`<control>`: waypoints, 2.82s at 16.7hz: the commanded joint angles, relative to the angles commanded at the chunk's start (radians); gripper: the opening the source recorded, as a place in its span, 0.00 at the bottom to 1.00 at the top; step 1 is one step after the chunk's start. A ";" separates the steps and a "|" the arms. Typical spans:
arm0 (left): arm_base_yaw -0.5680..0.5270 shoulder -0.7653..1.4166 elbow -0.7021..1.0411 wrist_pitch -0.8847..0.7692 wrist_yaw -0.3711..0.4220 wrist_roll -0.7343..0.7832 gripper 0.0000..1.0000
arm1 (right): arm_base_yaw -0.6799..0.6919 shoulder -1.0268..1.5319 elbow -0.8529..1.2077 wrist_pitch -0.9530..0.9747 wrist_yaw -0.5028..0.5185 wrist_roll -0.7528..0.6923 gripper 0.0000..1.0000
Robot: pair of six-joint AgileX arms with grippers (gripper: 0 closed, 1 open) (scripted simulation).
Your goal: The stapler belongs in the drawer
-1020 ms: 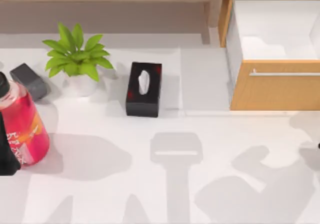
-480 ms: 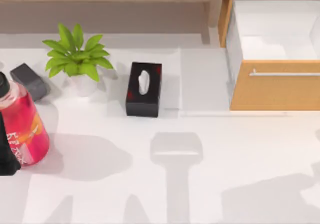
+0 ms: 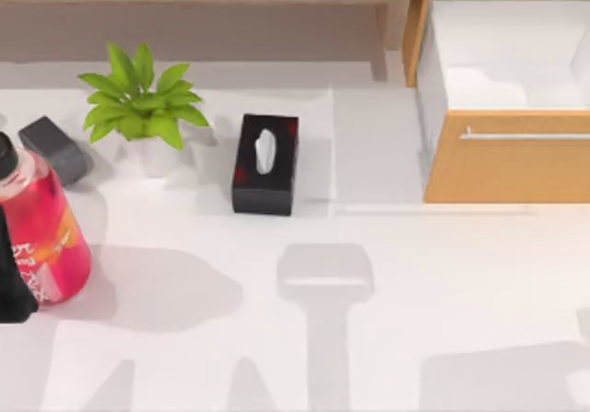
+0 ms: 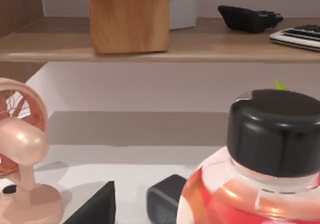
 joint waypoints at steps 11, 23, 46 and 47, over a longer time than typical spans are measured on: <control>0.000 0.000 0.000 0.000 0.000 0.000 1.00 | 0.004 0.111 -0.166 0.281 0.000 0.006 1.00; 0.000 0.000 0.000 0.000 0.000 0.000 1.00 | 0.005 0.140 -0.206 0.346 -0.001 0.007 0.62; 0.000 0.000 0.000 0.000 0.000 0.000 1.00 | 0.003 0.088 -0.149 0.228 0.000 0.005 0.00; 0.000 0.000 0.000 0.000 0.000 0.000 1.00 | 0.003 0.075 -0.136 0.204 0.000 0.005 0.00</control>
